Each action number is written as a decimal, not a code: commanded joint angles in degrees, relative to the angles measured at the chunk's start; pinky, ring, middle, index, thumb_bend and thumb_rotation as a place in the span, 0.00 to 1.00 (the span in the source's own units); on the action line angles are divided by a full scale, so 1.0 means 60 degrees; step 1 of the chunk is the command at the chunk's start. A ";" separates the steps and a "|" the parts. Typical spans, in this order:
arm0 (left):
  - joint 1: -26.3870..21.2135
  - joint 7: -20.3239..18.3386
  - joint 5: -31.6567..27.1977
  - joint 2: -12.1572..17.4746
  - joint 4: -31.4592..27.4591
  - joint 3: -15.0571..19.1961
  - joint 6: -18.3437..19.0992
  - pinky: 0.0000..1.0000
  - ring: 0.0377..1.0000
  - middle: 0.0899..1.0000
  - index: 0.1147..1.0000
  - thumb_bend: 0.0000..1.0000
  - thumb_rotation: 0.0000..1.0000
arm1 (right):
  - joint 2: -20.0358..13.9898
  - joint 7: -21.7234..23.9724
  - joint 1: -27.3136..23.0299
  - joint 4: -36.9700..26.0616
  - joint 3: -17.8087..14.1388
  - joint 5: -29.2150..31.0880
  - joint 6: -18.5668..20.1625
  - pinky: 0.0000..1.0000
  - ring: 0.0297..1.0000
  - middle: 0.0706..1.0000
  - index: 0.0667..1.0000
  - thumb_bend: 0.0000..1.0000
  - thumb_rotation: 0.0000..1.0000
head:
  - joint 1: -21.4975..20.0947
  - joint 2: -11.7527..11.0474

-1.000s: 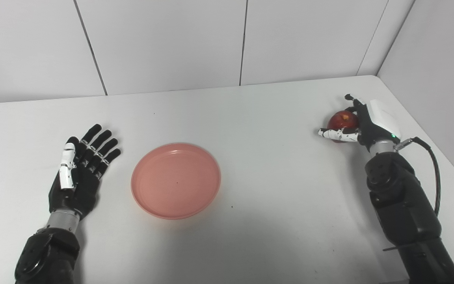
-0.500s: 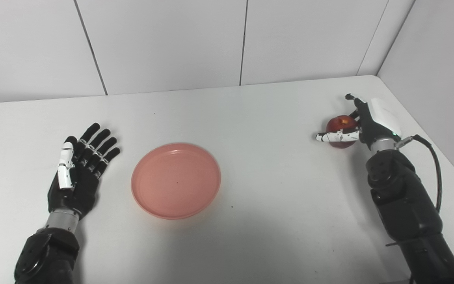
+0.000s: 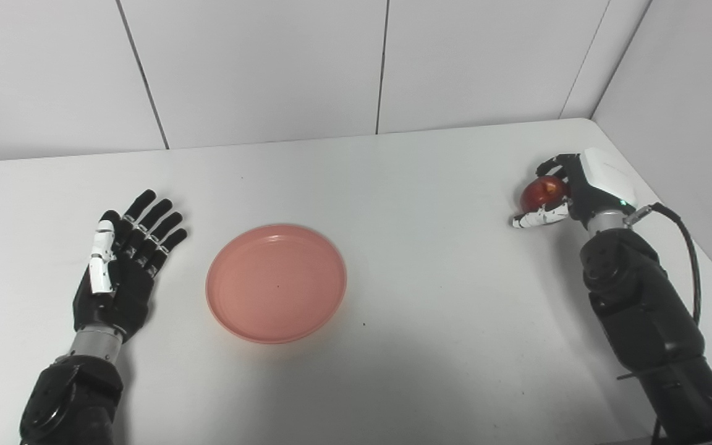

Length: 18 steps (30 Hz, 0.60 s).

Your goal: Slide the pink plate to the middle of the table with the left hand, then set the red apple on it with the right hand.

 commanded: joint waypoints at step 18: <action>-0.0125 -0.0113 -0.0078 0.0213 -0.0273 -0.0129 -0.0235 0.83 0.83 0.82 0.79 0.38 1.00 | -0.0074 -0.0455 -0.0061 -0.0877 0.0019 -0.0357 -0.0017 0.21 0.27 0.43 0.45 0.53 0.00 | 0.0054 0.0028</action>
